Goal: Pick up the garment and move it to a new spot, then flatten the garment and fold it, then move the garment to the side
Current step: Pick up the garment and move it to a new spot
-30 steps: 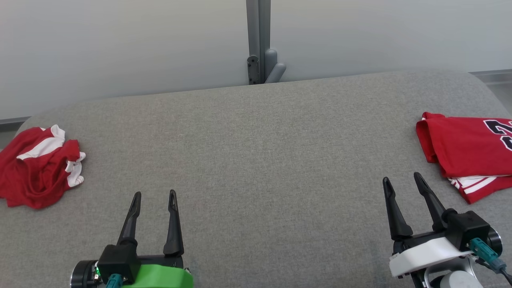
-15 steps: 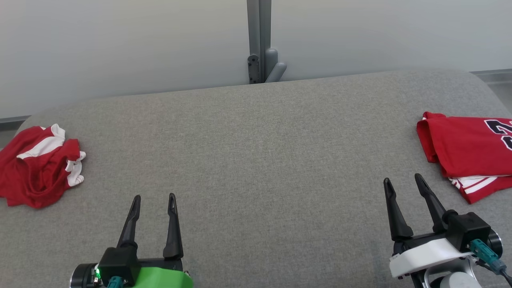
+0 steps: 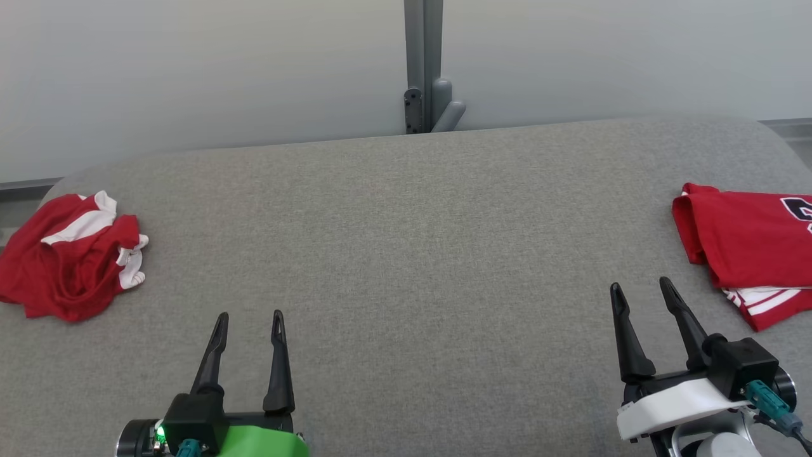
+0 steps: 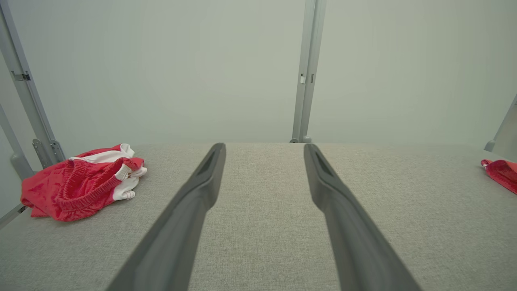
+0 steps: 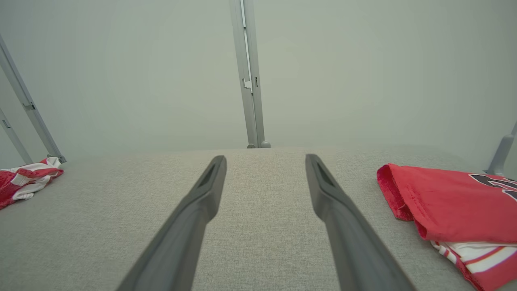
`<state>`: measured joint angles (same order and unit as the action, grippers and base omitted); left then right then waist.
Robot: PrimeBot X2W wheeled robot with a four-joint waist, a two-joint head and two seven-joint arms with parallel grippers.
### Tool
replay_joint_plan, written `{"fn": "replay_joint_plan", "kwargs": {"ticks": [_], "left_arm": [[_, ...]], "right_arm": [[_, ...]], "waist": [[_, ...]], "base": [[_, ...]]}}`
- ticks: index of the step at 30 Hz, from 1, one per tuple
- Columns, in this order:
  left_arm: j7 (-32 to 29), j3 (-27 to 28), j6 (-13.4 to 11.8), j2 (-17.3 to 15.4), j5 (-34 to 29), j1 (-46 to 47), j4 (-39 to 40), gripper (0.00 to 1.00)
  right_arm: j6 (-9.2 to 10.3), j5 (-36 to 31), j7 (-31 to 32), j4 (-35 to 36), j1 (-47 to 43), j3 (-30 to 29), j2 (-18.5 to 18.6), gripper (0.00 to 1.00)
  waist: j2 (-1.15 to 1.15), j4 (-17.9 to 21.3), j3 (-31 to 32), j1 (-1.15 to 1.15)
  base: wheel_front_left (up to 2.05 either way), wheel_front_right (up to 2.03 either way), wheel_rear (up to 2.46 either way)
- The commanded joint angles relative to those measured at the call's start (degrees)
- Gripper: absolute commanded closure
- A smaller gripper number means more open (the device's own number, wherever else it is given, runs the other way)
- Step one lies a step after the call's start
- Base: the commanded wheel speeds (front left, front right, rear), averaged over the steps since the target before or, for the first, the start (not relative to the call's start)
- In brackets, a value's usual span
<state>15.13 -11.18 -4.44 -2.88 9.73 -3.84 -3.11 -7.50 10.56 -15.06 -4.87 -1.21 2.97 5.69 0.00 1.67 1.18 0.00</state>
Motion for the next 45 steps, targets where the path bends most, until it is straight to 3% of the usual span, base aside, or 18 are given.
{"fn": "replay_joint_plan", "kwargs": {"ticks": [1,18,29,36,45], "left_arm": [[-0.04,0.05,0.27,-0.04,-0.76,-0.11,0.02,0.0],[-0.04,1.59,-3.23,-0.04,-0.12,-0.74,0.85,0.0],[-0.04,1.29,-4.01,-0.04,0.89,-0.3,1.03,0.0],[-0.04,0.89,-4.49,-0.04,1.26,-0.51,0.71,0.0],[-0.03,1.18,-5.09,-0.04,1.88,4.4,1.31,0.0]], "right_arm": [[0.02,0.4,-0.19,0.16,-0.76,-0.03,-0.21,0.0],[0.02,2.41,-0.19,0.91,0.43,5.2,1.1,0.0],[0.01,2.79,-0.19,0.99,0.27,5.55,2.18,0.0],[0.02,3.38,-0.19,0.73,0.15,5.72,2.52,0.0],[0.02,3.07,-0.19,1.11,1.78,6.73,4.2,0.0]], "waist": [[0.0,-1.21,-0.16,0.0],[0.0,-14.24,-1.94,0.0],[0.0,-21.03,-3.1,0.0],[0.0,-23.62,-3.4,0.0],[0.0,-23.31,-7.39,0.0]], "base": [[0.0,0.0,0.0],[0.0,0.0,0.0],[0.0,0.0,0.0],[0.0,0.0,0.0],[0.0,0.0,0.0]]}}
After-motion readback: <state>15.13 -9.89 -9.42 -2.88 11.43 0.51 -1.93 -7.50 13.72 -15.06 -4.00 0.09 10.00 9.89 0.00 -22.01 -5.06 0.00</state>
